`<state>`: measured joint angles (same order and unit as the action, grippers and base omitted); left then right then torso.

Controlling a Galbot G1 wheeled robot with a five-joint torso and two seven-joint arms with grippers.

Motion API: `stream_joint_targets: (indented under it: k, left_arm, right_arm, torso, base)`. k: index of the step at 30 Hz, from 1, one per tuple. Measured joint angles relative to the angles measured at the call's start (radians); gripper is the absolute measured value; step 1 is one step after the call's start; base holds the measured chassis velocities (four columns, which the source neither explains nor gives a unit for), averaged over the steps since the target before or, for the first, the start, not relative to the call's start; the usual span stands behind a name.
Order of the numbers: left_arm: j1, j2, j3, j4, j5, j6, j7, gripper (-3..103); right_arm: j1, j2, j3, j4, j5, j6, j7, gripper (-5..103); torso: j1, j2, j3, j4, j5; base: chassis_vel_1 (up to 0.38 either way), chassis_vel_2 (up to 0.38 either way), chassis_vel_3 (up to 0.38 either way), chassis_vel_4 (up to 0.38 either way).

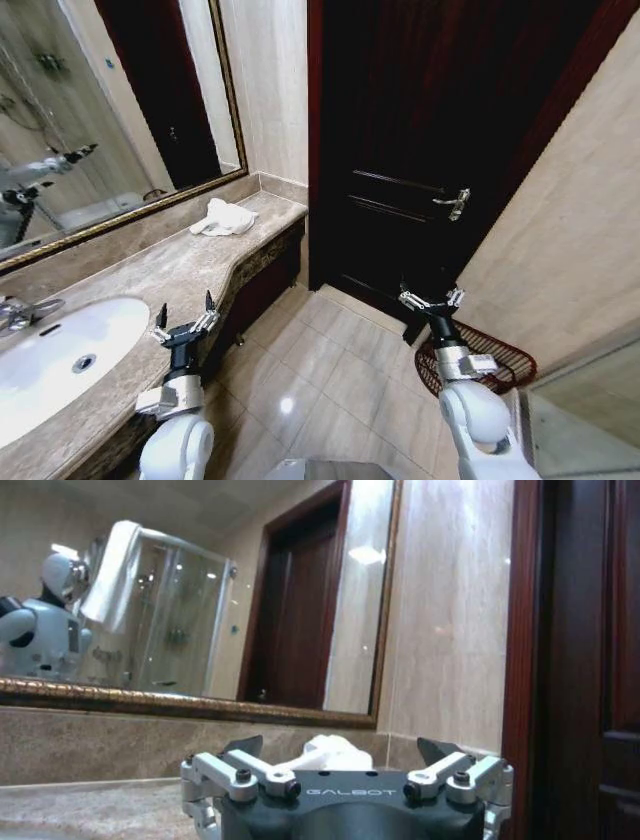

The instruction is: Discard the used towel into the hamper.

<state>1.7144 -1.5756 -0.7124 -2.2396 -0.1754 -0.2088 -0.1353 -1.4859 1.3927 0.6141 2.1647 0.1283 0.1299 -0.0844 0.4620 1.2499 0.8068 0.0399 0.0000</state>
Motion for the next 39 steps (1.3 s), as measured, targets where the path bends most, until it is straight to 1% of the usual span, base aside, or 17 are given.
stream_joint_targets:
  k: [10,23,30,33,34,36,39]
  left_arm:
    - [-0.005,0.017,-0.006,0.017,0.007,0.012,-0.004,100]
    - [-0.012,0.028,0.004,0.031,0.002,0.013,-0.009,100]
    - [-0.014,0.031,0.010,0.030,-0.017,0.012,-0.015,100]
    - [-0.016,0.030,0.010,0.031,-0.017,0.009,-0.015,100]
    - [-0.016,0.030,0.010,0.032,-0.017,0.007,-0.015,100]
    - [-0.017,0.029,0.010,0.032,-0.018,0.003,-0.015,100]
    - [-0.018,0.031,0.010,0.033,-0.019,0.001,-0.014,100]
  right_arm:
    - [-0.007,0.013,-0.011,0.006,0.000,-0.001,-0.026,100]
    - [-0.021,0.018,-0.011,0.014,-0.003,0.004,-0.027,100]
    - [-0.025,0.020,-0.010,0.018,-0.004,0.007,-0.026,100]
    - [-0.028,0.022,-0.009,0.019,-0.004,0.008,-0.024,100]
    - [-0.029,0.022,-0.009,0.020,-0.005,0.009,-0.023,100]
    - [-0.030,0.022,-0.009,0.020,-0.005,0.010,-0.021,100]
    - [-0.030,0.021,-0.008,0.021,-0.005,0.011,-0.021,100]
  torso:
    - [0.000,0.000,0.000,0.0002,-0.0001]
    - [0.000,0.000,0.000,0.0002,0.0000]
    - [0.000,0.000,0.000,0.0002,-0.0002]
    - [0.000,0.000,0.000,0.0001,0.0002]
    - [0.000,0.000,0.000,0.0001,-0.0004]
    - [0.000,0.000,0.000,0.0003,0.0003]
    - [0.000,0.000,0.000,0.0002,-0.0002]
  base:
    - [0.000,0.000,0.000,0.000]
    - [-0.039,0.036,0.041,-0.035]
    - [-0.083,0.076,0.089,-0.080]
    - [-0.083,0.090,0.086,-0.080]
    - [-0.079,0.071,0.083,-0.069]
    - [-0.072,0.083,0.085,-0.071]
    - [-0.071,0.080,0.079,-0.077]
